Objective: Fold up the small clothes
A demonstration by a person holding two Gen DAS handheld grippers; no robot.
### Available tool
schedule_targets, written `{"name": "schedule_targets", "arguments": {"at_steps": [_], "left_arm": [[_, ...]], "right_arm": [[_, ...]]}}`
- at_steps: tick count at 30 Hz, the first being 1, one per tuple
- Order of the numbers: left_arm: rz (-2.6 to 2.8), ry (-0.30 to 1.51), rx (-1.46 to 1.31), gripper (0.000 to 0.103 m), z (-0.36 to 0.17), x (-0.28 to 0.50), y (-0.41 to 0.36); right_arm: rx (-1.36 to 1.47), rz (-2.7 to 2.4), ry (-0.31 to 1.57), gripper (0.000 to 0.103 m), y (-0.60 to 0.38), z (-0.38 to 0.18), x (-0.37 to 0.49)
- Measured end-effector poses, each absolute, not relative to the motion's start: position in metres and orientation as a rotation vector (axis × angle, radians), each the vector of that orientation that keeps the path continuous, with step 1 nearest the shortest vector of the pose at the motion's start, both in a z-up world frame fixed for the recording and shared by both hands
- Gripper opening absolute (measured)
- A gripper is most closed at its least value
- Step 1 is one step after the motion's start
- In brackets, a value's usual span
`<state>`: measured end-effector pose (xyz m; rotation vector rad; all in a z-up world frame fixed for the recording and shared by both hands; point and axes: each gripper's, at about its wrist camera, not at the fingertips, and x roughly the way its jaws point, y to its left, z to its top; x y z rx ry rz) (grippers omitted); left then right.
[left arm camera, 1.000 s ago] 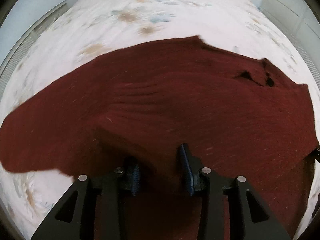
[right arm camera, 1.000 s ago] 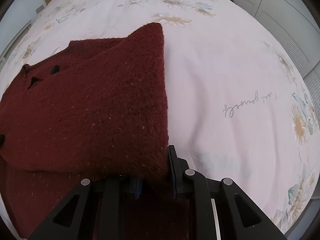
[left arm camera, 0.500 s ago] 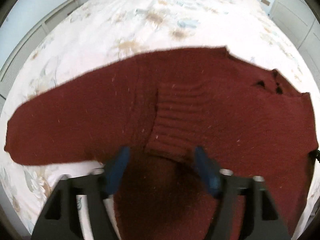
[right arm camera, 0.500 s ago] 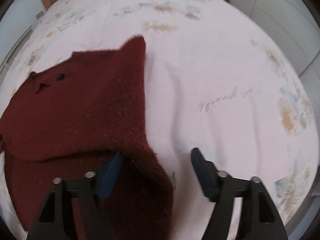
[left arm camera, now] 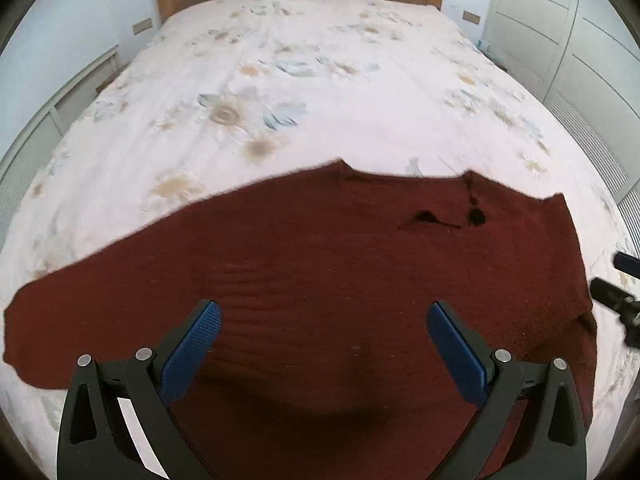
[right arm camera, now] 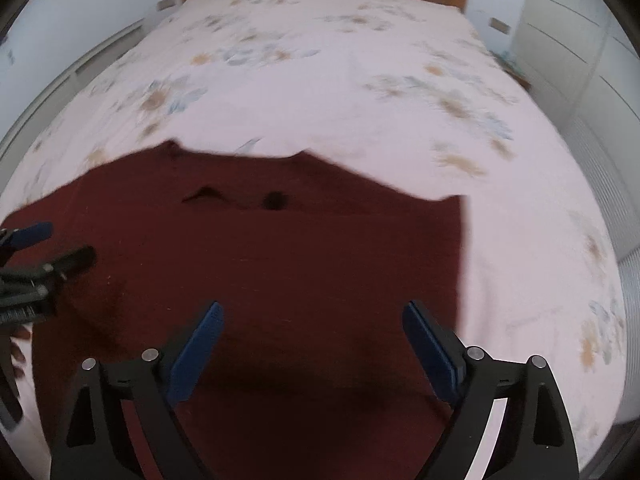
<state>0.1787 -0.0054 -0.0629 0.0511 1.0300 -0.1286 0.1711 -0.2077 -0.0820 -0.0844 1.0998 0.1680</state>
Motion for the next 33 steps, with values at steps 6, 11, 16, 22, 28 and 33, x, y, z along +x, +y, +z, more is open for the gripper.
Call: {"name": "schedule_targets", "arguments": {"at_steps": [6,11,16,22,28,33], "left_arm": [[-0.123,1.094,0.099,0.102,-0.110,0.185,-0.016],[-0.111,1.149,0.131,0.102,-0.140,0.190,-0.005],[-0.078,1.140,0.142,0.102,-0.145,0.190,0.017],[-0.091,1.139,0.142,0.102,-0.152,0.189,0.028],[-0.080,1.153,0.114,0.102,-0.157,0.192,0.034],[-0.072,1.154,0.100,0.102,-0.157,0.195,0.035]], "right_arm": [[-0.082,0.129,1.161,0.092,-0.200,-0.137,0.176],[-0.068,0.063,1.137,0.092,-0.241,-0.147,0.175],[0.024,0.059,1.135,0.092,-0.282,-0.151,0.172],[0.007,0.055,1.126,0.093,-0.278,-0.161,0.168],[0.004,0.041,1.125,0.096,-0.268,-0.163,0.167],[-0.011,0.050,1.094,0.100,-0.258,-0.162,0.159]]}}
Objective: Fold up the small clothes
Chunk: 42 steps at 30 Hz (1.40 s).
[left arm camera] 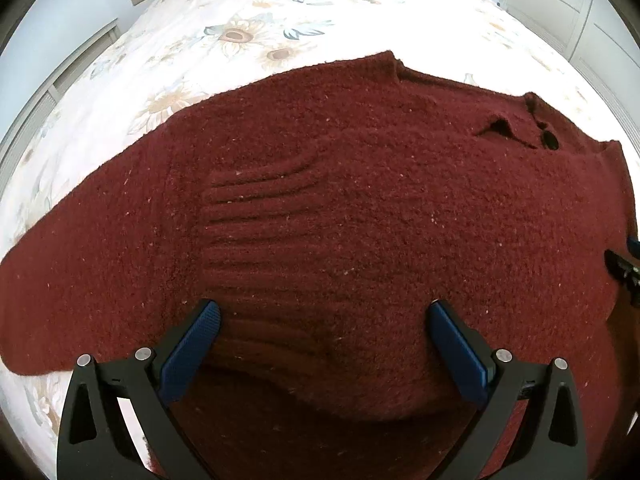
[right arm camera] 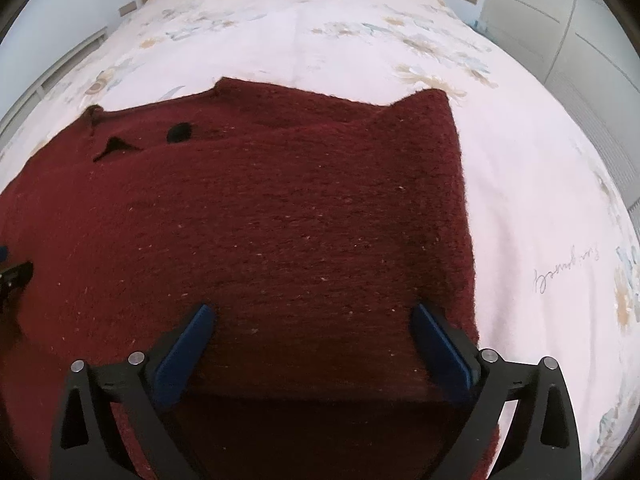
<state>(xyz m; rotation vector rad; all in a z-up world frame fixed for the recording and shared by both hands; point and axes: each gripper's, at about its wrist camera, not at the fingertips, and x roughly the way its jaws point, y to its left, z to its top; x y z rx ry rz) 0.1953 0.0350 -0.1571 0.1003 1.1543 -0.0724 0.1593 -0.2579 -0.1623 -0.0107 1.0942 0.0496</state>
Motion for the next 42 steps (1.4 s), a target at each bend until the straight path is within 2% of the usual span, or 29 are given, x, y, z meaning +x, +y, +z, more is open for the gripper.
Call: {"name": "schedule_targets", "arguments": {"at_steps": [10,19,27,32,42], "left_arm": [[-0.059,1.165,0.064,0.102,-0.149,0.198,0.034],[-0.027,1.014,0.027,0.102,-0.089,0.179,0.066],[0.117,1.000,-0.014,0.102,-0.085,0.161,0.136],[0.312,1.064,-0.145,0.102,-0.089,0.138,0.208],[0.564,1.070,-0.393,0.102,-0.091,0.087,0.323]], "right_arm": [[-0.073,0.071,1.082,0.100,-0.237,-0.129,0.141],[-0.128,0.072,1.035,0.101,-0.229,-0.077,0.119],[-0.120,0.066,1.032,0.101,-0.228,-0.067,0.105],[-0.108,0.060,1.035,0.101,-0.225,-0.060,0.099],[-0.098,0.036,1.051,0.101,-0.222,-0.061,0.093]]}}
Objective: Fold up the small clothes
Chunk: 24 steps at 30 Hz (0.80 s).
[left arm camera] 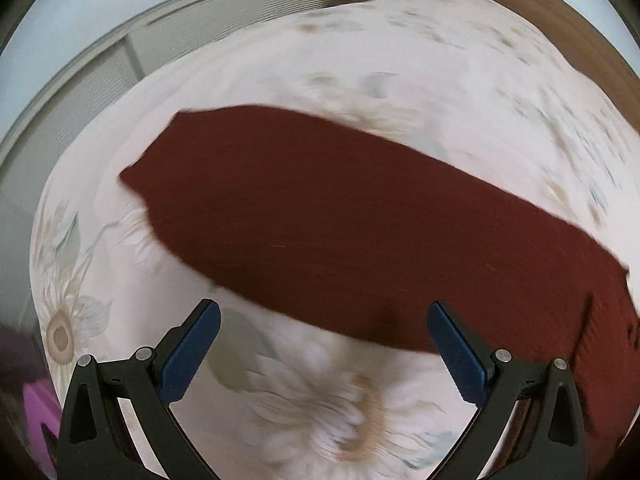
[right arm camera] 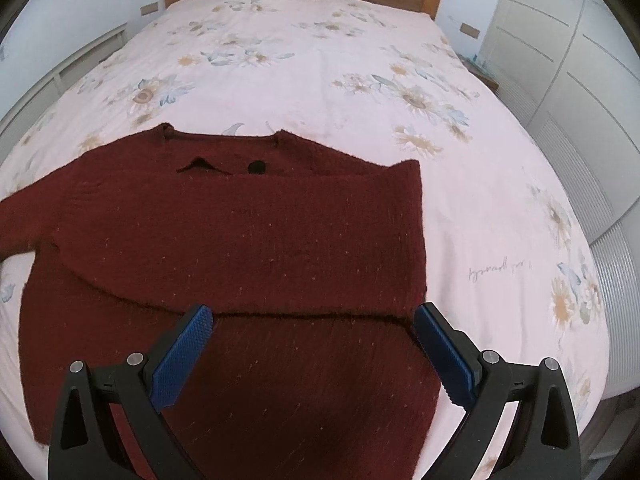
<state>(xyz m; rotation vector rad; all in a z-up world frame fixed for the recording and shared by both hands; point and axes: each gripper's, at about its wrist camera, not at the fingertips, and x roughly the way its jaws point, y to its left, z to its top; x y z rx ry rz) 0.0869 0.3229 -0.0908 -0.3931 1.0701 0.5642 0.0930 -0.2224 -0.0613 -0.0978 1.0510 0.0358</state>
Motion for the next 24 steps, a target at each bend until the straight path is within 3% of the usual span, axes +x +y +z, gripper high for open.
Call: {"name": "schedule_targets", "arguments": {"at_steps": [9,17,19,21,22,24], "left_arm": [[0.611,1.108,-0.596,0.102,-0.113,0.079,0.371],[0.600,1.128,-0.517,0.101,-0.114,0.081,0.375],[0.588,1.117,-0.518,0.088,-0.111,0.078,0.375],[0.586,1.100,-0.485,0.055,-0.105,0.078,0.374],[0.575,1.098,-0.474,0.047,-0.103,0.079,0.372],[0.535,1.103,-0.432,0.018,-0.094,0.080,0.366]], "right_arm": [[-0.097,0.002,1.068,0.101,-0.229,-0.064,0.094],[-0.088,0.008,1.073,0.101,-0.232,-0.070,0.097],[-0.081,0.013,1.078,0.101,-0.233,-0.072,0.097],[-0.082,0.017,1.082,0.101,-0.235,-0.074,0.096],[-0.083,0.019,1.085,0.101,-0.236,-0.076,0.096],[-0.083,0.018,1.086,0.101,-0.238,-0.076,0.095]]}}
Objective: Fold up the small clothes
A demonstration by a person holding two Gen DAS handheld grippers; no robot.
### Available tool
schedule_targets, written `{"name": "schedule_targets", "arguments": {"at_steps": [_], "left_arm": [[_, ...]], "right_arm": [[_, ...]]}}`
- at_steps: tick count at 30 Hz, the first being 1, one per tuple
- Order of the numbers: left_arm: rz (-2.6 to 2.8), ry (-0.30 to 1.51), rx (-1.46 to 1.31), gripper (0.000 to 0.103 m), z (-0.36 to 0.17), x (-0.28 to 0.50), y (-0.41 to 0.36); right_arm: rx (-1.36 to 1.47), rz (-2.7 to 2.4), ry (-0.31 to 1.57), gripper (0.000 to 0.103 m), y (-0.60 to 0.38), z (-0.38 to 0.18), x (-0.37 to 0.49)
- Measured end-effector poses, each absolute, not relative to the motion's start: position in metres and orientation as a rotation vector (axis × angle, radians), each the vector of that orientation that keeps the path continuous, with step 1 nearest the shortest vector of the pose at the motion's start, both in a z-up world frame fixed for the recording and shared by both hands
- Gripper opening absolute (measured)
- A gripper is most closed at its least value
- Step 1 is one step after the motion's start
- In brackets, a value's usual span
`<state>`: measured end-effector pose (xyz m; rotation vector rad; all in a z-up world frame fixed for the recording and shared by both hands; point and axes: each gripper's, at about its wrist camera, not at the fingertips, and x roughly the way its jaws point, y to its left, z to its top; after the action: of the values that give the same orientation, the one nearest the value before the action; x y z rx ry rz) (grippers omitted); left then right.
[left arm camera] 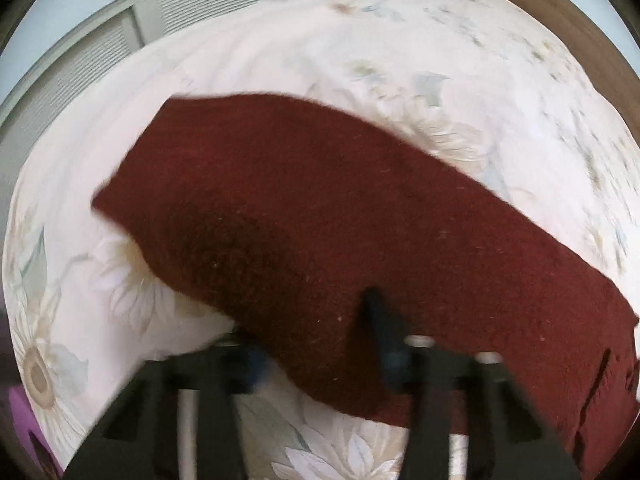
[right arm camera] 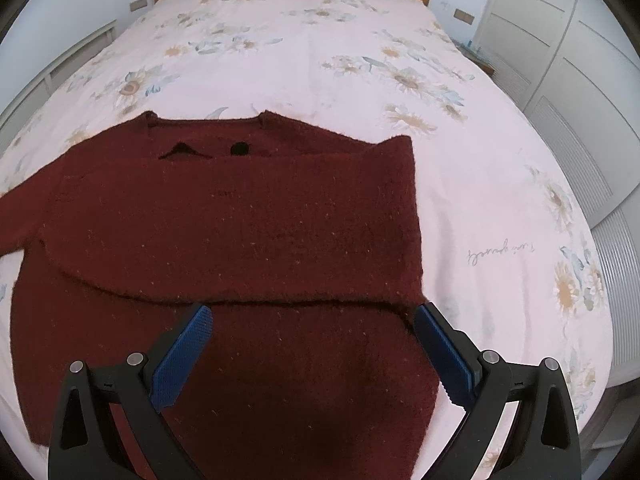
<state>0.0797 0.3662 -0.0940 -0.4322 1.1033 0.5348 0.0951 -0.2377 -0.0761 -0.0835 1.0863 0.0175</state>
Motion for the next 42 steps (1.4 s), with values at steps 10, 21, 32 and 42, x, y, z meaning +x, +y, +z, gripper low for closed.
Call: {"name": "schedule_targets", "arguments": {"at_steps": [10,21,32,42], "left_arm": [[0.385,1.090,-0.159,0.014,-0.043,0.081,0.308],[0.115,0.987,-0.047,0.014,0.014,0.111,0.177],[-0.118,0.984,-0.004,0.013,0.002,0.177,0.048],[-0.228,1.064,0.038,0.013,-0.044,0.188,-0.041]], "right_arm": [[-0.063,0.016,1.068,0.101,-0.247,-0.070,0.090],[-0.023,0.027,1.041,0.101,-0.255,-0.063,0.083],[0.043,-0.005,1.003,0.101,-0.286,-0.052,0.083],[0.088,-0.016,1.034,0.101,-0.300,-0.071,0.074]]}}
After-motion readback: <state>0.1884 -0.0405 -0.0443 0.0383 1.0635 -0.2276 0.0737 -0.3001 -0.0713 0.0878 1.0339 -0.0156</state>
